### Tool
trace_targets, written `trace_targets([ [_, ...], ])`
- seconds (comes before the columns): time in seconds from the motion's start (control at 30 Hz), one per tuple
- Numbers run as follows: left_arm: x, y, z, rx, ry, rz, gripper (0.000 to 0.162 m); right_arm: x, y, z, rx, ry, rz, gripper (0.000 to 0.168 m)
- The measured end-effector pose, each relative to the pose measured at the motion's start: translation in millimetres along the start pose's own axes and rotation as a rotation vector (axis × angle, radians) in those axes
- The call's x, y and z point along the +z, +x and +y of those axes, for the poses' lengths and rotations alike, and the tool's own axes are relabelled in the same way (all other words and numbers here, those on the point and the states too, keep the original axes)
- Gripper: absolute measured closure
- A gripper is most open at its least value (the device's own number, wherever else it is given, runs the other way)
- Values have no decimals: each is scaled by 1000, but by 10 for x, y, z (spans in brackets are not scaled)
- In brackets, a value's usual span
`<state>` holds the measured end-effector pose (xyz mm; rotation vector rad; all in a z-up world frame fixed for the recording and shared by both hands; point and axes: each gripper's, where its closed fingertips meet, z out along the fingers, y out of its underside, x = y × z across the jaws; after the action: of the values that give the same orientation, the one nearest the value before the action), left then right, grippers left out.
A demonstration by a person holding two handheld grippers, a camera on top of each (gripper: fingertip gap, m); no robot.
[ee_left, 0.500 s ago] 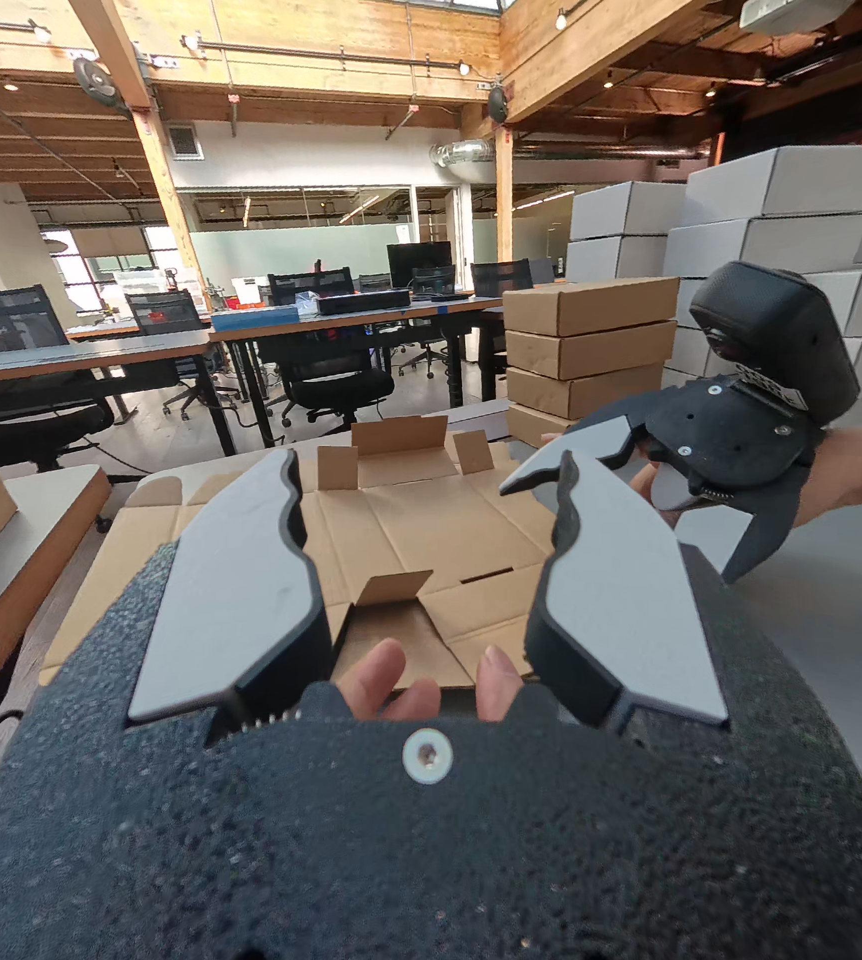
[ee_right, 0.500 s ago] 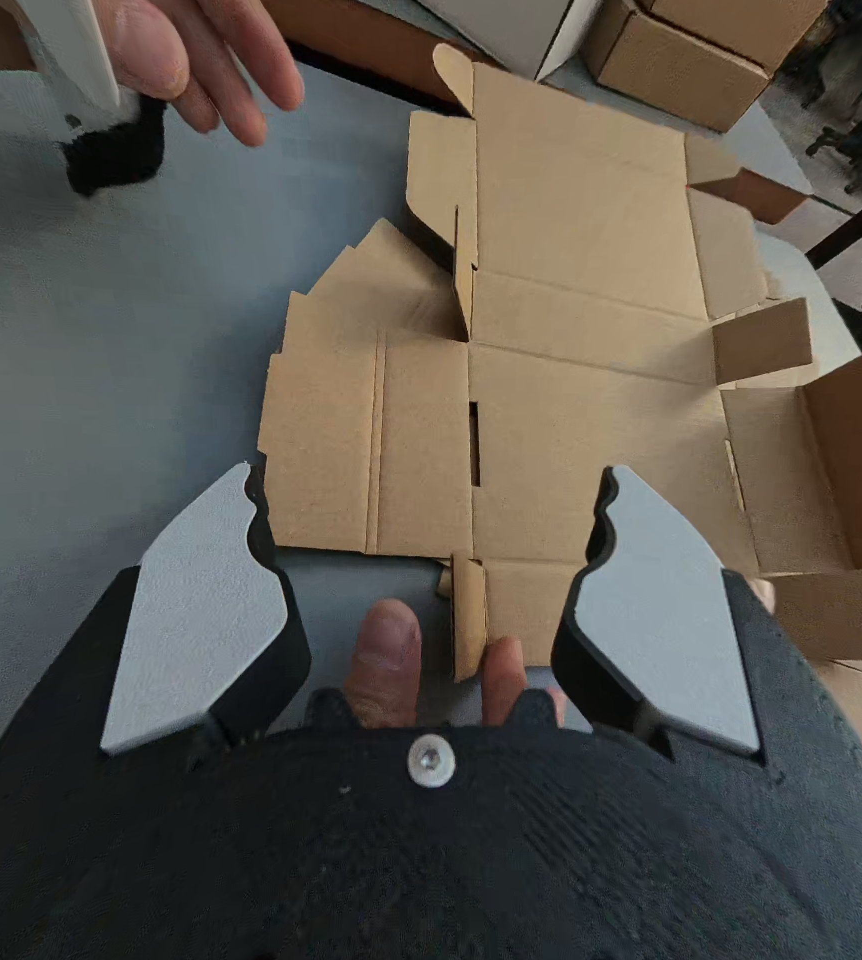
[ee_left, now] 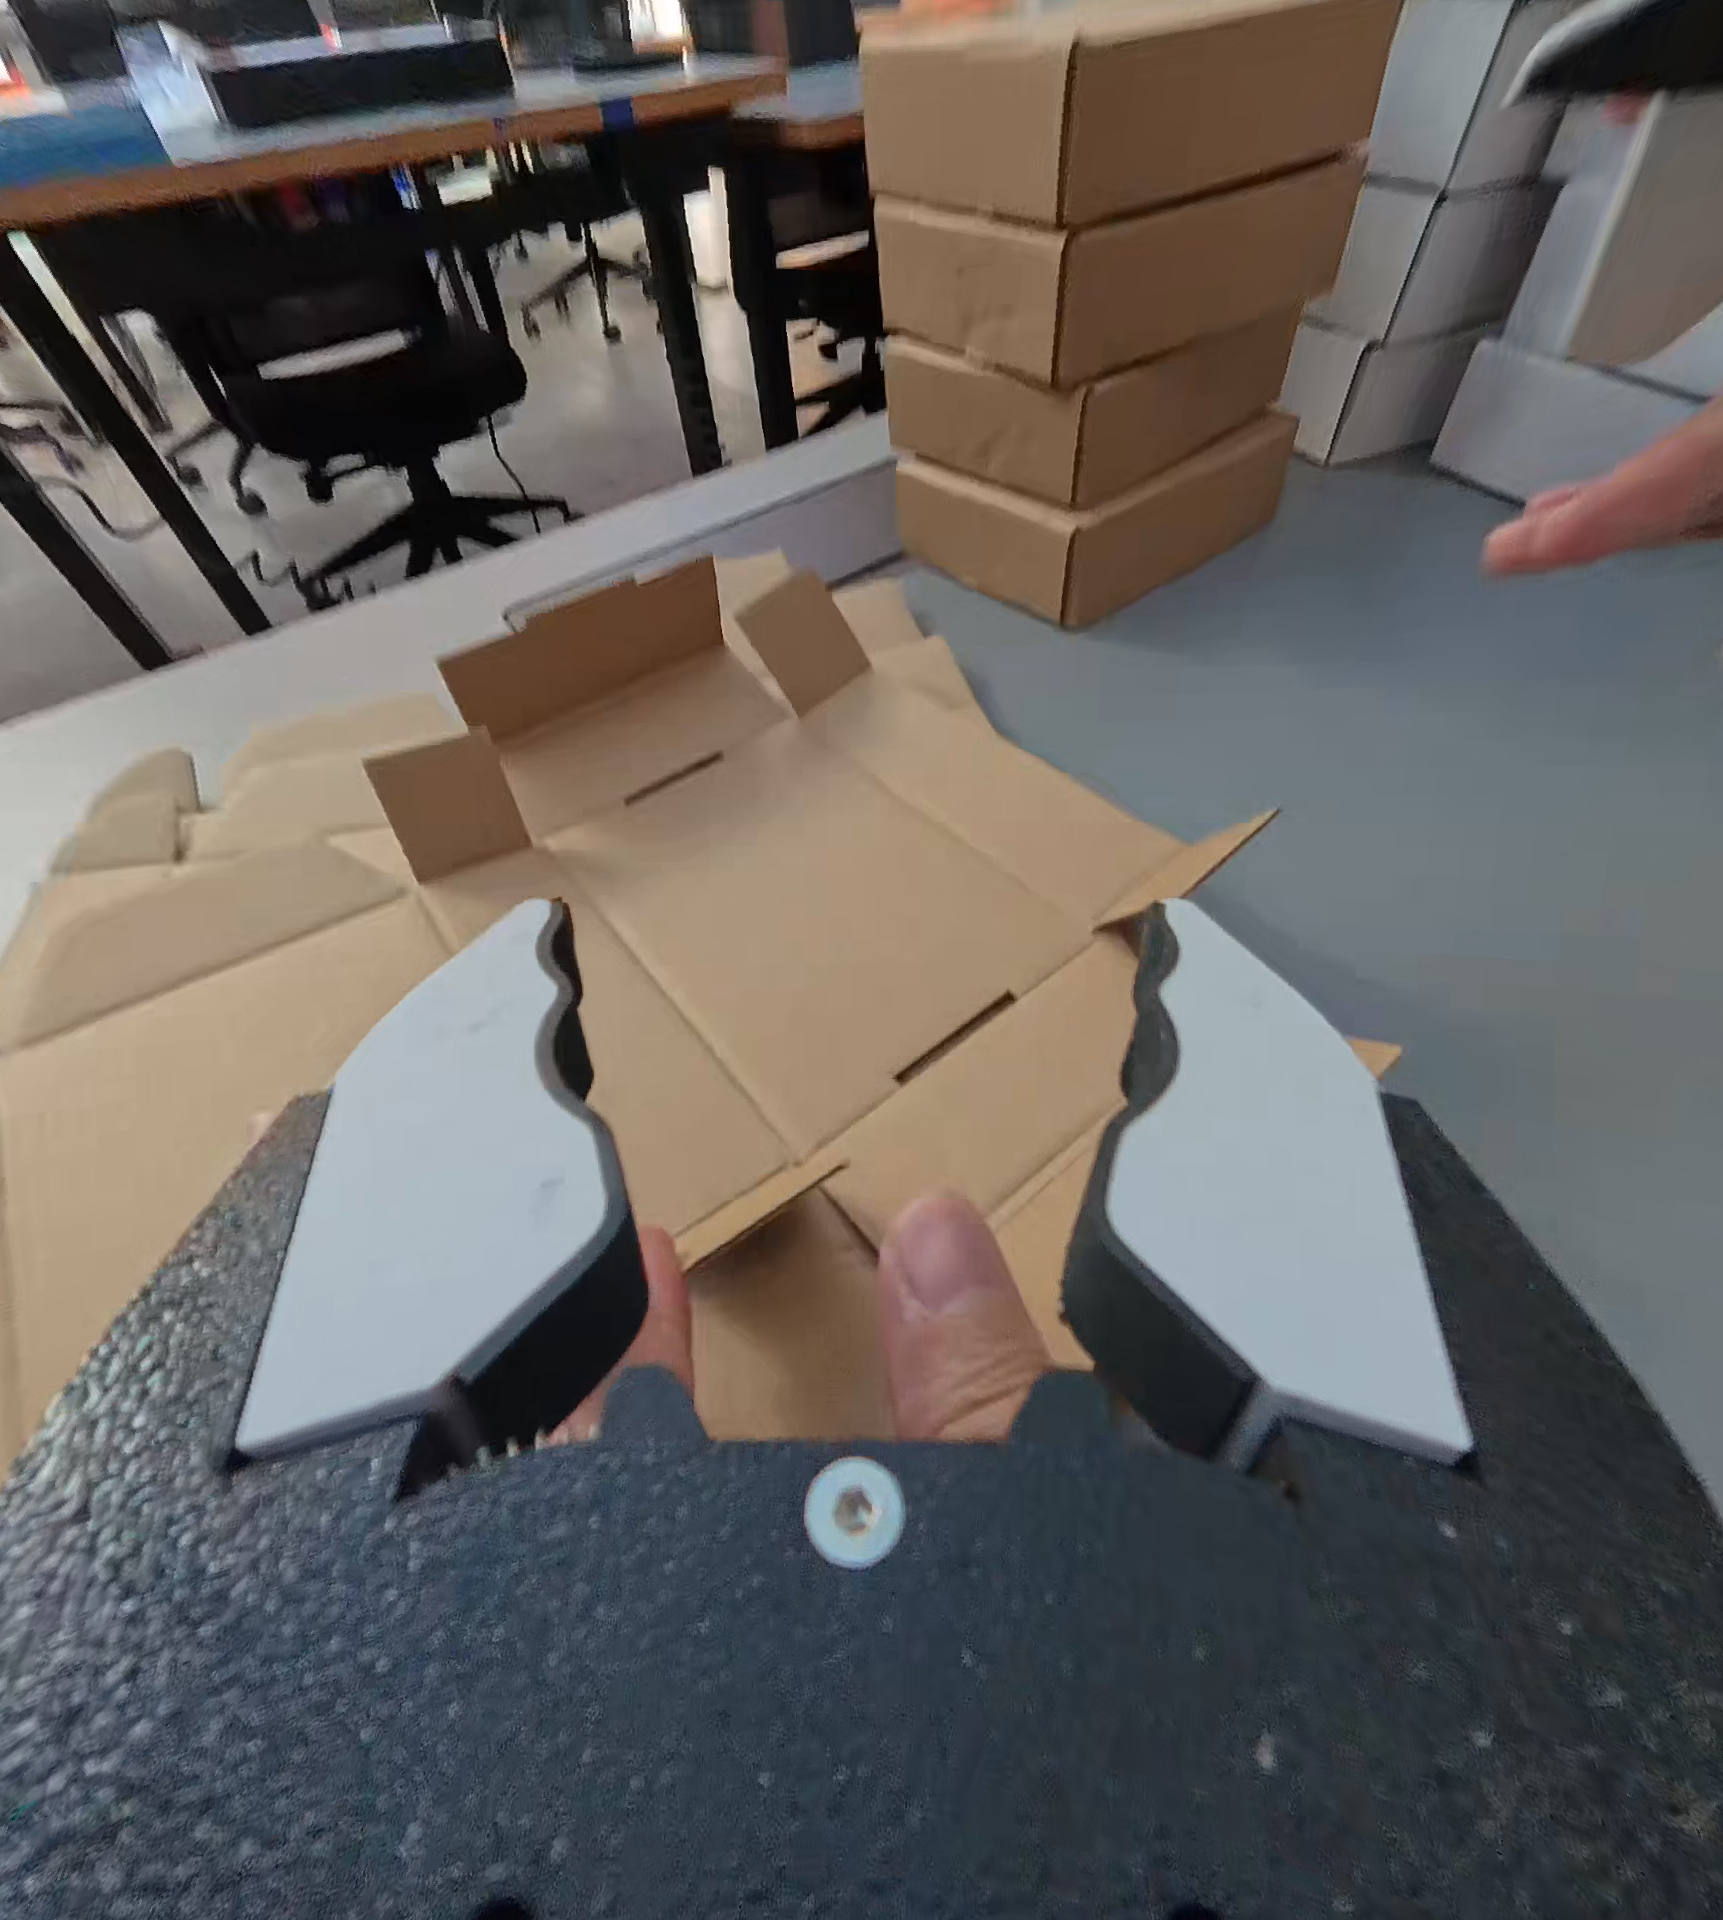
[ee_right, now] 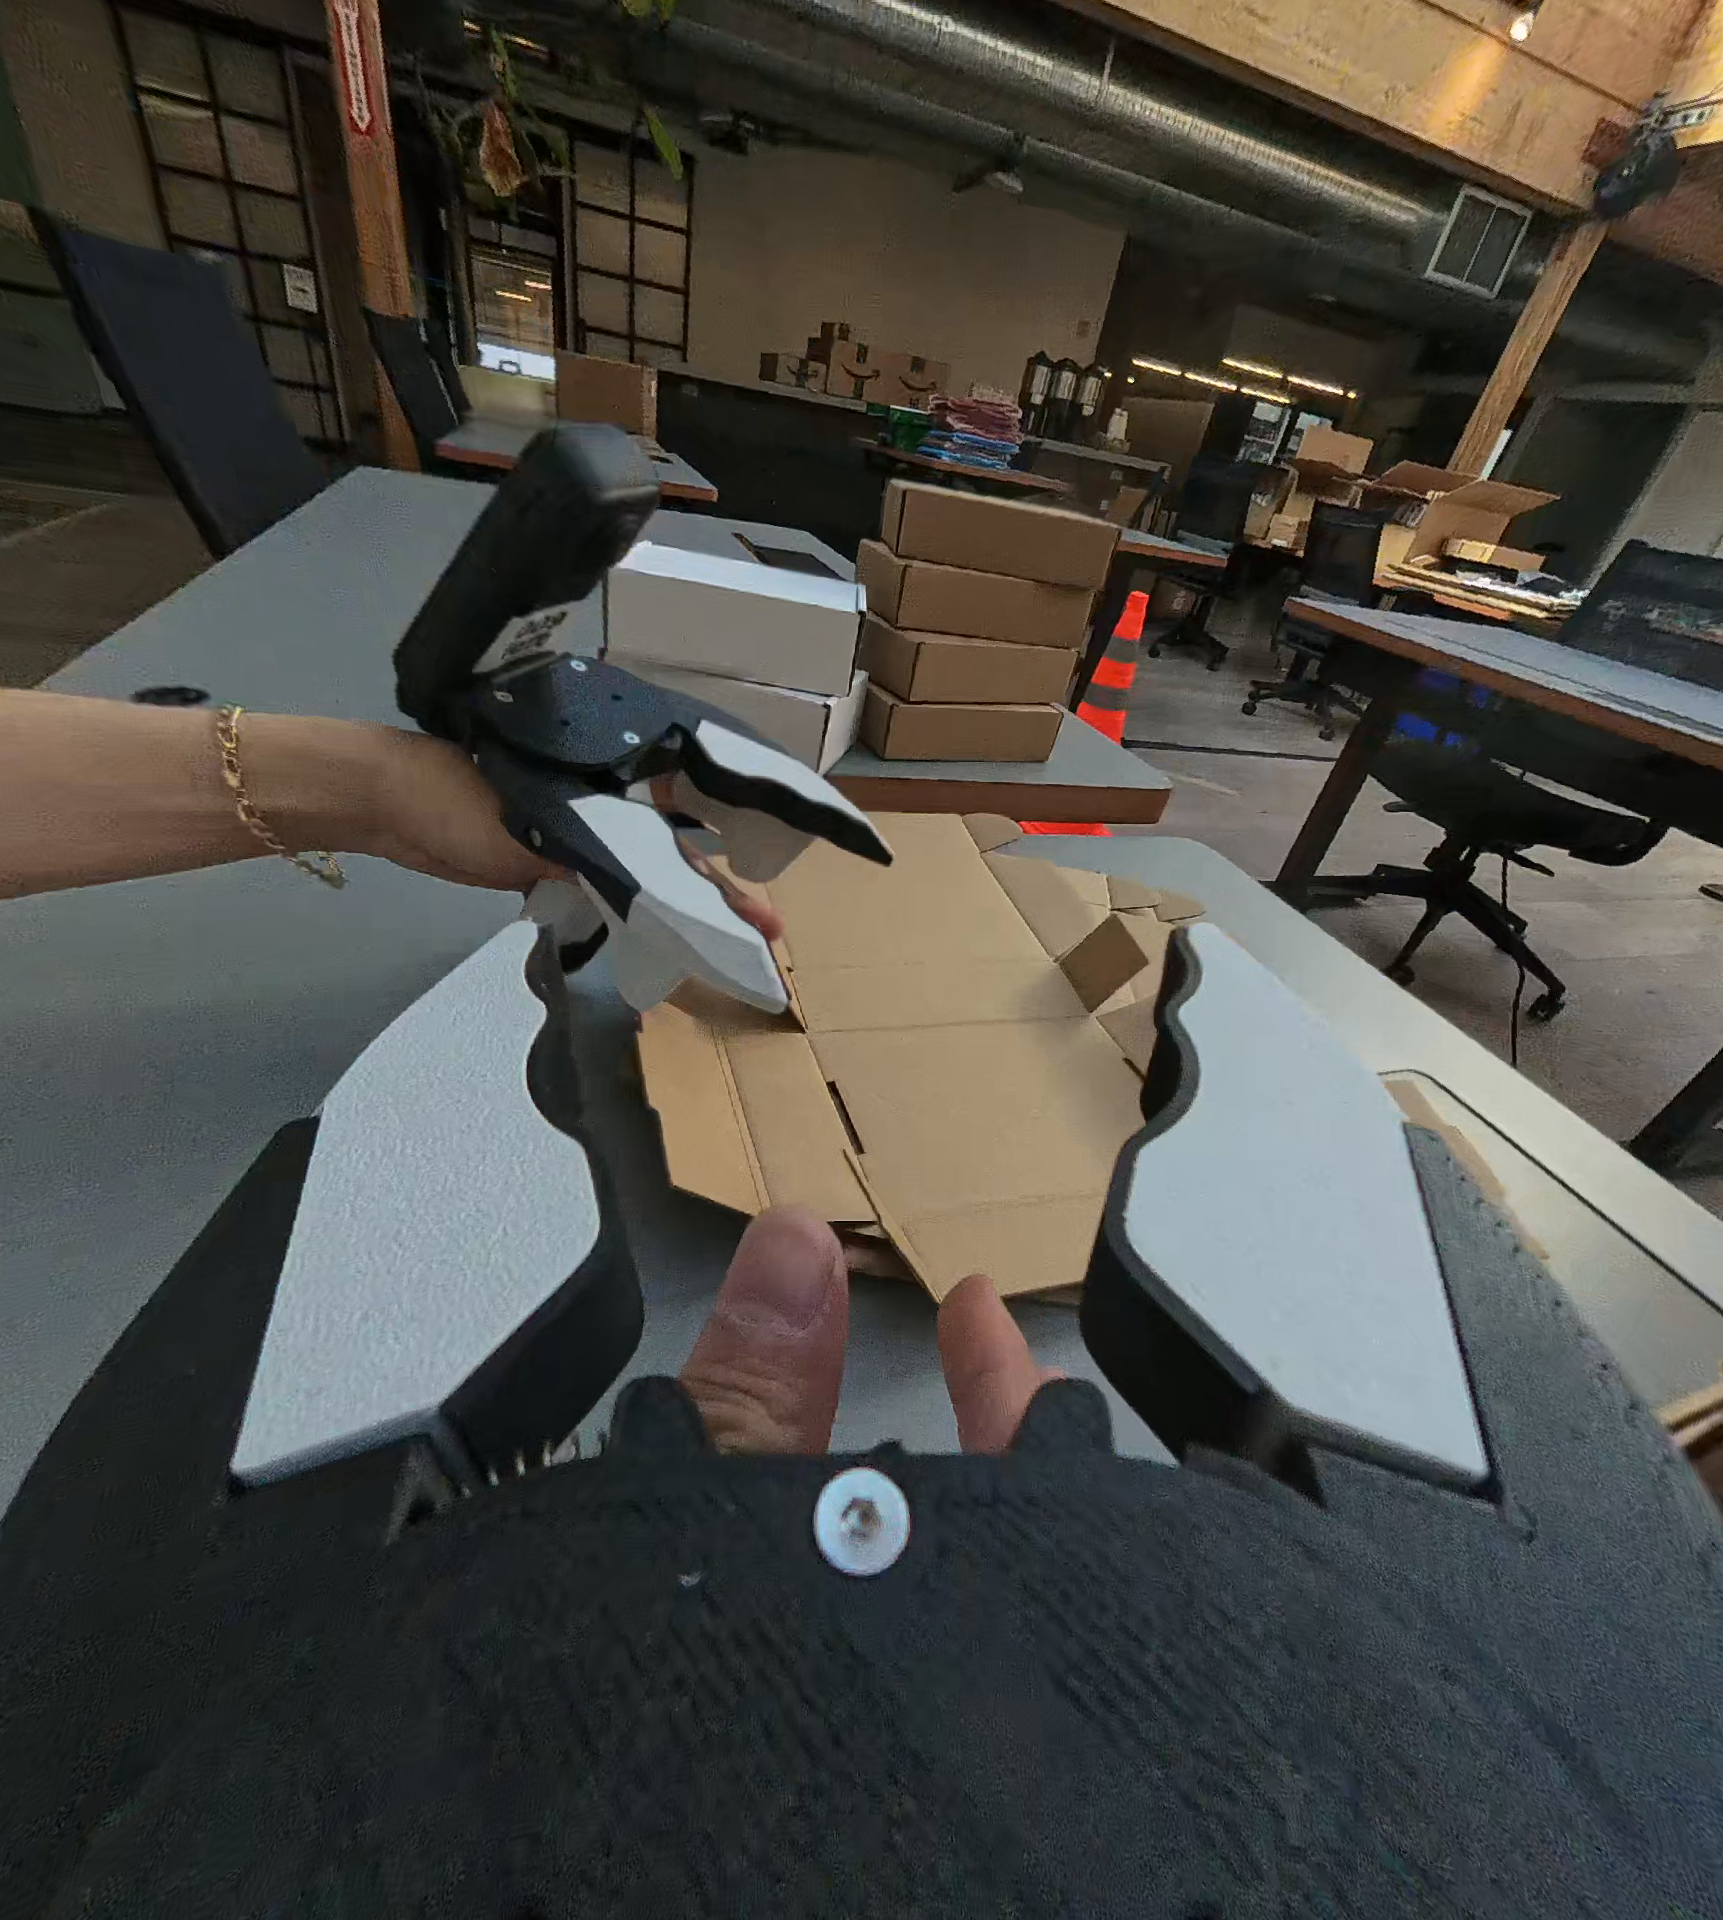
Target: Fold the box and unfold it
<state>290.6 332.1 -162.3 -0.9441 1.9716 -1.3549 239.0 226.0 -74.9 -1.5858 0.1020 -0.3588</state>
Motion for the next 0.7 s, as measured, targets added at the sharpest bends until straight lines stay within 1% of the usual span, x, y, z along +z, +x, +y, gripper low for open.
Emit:
trace_targets([
  [0.03, 47, -44, 175, -50, -83, -18, 61, -108, 17, -36, 6, 11, 11, 61],
  [0.07, 62, -84, 284, -97, -132, -37, 64, -224, 43, -59, 6, 16, 25, 61],
  [0.1, 45, -123, 308, -118, -143, -51, 70, -342, 77, -66, 1, 15, 43, 60],
  [0.13, 21, -148, 264, -116, -108, -57, 75, -455, 124, -64, -8, 10, 66, 59],
  [0.23, -125, -197, -55, -70, 55, -92, 76, -720, 290, -42, 10, 1, 143, 59],
  [0.3, -260, -101, -314, -46, 118, -75, 75, -833, 346, -44, 31, 10, 166, 59],
  [0.33, -316, -16, -406, -24, 115, -55, 71, -874, 356, -44, 36, 14, 172, 58],
  [0.4, -363, 235, -462, -2, 39, 15, 64, -931, 369, -44, 38, 14, 185, 55],
  [0.5, -366, 737, -306, 34, -153, 164, 56, -948, 361, -57, 19, 5, 184, 53],
  [0.53, -367, 897, -265, 38, -186, 208, 46, -948, 349, -58, 11, -9, 178, 52],
  [0.57, -374, 1054, -247, 45, -194, 261, 33, -955, 344, -67, 1, -17, 178, 51],
  [0.6, -373, 1172, -250, 44, -180, 290, 25, -968, 339, -80, -8, -23, 180, 51],
  [0.63, -385, 1285, -240, 38, -170, 329, 25, -984, 331, -95, -14, -25, 178, 50],
  [0.67, -405, 1390, -204, 15, -177, 372, 29, -1003, 321, -114, -16, -26, 176, 50],
  [0.7, -425, 1465, -136, -12, -206, 405, 38, -1025, 317, -142, -15, -21, 177, 49],
])
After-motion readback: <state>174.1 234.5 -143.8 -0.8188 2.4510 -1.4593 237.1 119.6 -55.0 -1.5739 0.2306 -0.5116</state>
